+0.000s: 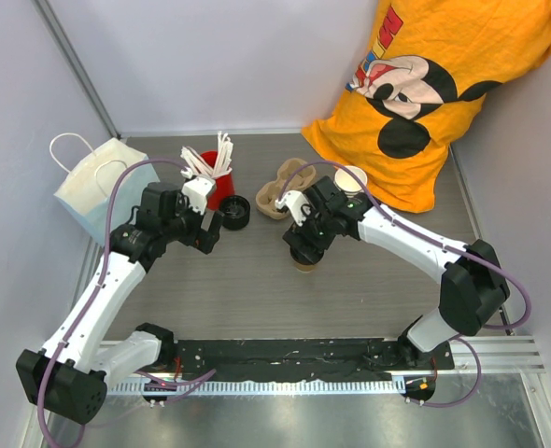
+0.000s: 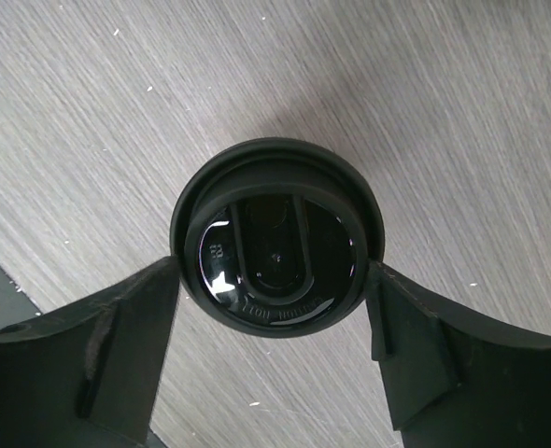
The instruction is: Pack the takeout coffee
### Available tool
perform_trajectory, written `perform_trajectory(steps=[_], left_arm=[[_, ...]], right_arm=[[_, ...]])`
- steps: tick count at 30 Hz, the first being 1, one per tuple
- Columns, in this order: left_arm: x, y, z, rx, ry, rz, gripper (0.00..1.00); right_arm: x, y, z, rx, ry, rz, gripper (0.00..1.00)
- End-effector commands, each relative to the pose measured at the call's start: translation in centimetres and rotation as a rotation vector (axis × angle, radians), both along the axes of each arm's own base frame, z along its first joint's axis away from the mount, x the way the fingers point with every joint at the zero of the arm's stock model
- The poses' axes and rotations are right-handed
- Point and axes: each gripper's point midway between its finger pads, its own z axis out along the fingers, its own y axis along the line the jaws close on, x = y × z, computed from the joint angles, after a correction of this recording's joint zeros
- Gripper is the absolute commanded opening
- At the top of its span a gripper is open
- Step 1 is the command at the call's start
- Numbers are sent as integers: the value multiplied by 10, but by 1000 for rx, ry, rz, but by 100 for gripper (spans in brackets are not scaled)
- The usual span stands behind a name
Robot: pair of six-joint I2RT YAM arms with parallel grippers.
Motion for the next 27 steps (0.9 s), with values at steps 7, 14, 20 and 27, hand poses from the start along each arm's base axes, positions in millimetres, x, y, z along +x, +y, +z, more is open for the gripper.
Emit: perform_trajectory(steps=[7, 14, 20, 27], left_arm=[[3, -2, 9, -42, -39, 2, 100], [2, -2, 10, -49, -40, -2, 100], [0, -3, 8, -61, -33, -3, 100], [-2, -1, 7, -77, -31, 0, 100]], right_arm=[[2, 0, 3, -34, -90, 140, 77], [-12, -3, 9, -62, -113, 401, 78], [-5, -2, 10, -81, -149, 560, 81], [12, 13, 27, -25, -176, 614, 85]])
